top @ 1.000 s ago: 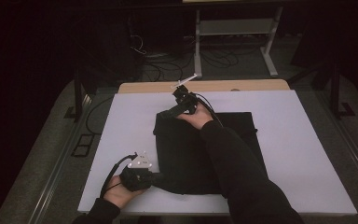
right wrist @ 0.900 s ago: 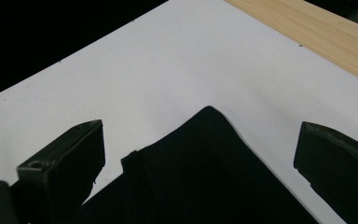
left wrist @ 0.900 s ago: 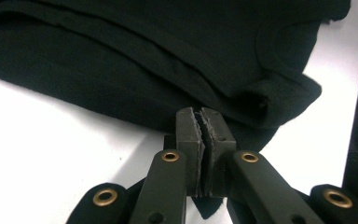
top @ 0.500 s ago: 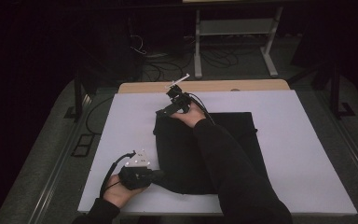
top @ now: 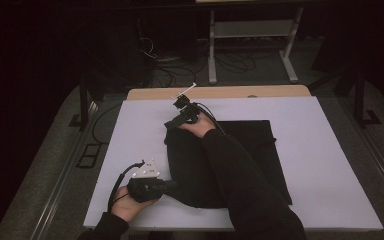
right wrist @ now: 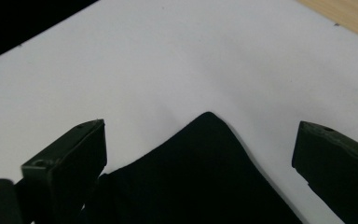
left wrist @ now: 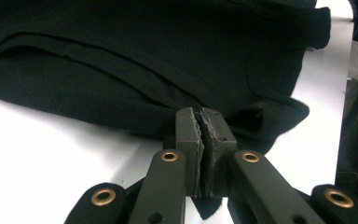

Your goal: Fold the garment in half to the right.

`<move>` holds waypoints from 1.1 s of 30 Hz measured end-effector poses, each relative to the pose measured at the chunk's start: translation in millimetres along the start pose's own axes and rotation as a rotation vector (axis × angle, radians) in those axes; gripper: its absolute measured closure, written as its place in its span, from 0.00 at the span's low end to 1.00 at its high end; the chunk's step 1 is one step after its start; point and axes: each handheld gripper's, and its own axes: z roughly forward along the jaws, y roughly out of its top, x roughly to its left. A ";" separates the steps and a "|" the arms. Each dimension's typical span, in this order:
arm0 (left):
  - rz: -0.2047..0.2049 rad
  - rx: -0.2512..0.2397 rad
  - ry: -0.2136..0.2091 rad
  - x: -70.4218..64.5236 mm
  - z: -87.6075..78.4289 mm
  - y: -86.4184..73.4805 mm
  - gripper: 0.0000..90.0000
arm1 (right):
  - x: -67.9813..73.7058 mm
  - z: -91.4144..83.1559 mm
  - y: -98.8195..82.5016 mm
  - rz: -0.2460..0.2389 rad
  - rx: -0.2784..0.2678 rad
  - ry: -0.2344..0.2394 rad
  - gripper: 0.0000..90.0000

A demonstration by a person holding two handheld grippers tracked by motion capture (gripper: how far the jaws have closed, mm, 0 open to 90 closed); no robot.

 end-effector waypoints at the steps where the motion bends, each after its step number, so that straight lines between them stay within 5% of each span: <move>1: 0.005 0.003 -0.002 0.1 0.3 0.2 0.94 | -0.7 2.0 -0.7 -0.001 0.008 -0.007 0.04; 16: -0.017 -0.008 -0.027 3.2 4.3 0.8 0.94 | -2.3 25.1 -1.4 -0.038 0.064 -0.057 0.33; 20: -0.021 -0.012 -0.029 4.0 6.3 1.8 0.94 | 0.4 25.3 -0.4 -0.050 0.060 -0.090 0.56; 26: -0.024 -0.012 -0.032 4.3 8.9 4.4 0.93 | 2.4 22.0 0.6 -0.058 0.092 -0.052 0.92; 33: -0.023 -0.020 -0.031 3.2 7.3 7.0 0.93 | 1.1 7.9 2.6 -0.016 0.087 -0.003 0.95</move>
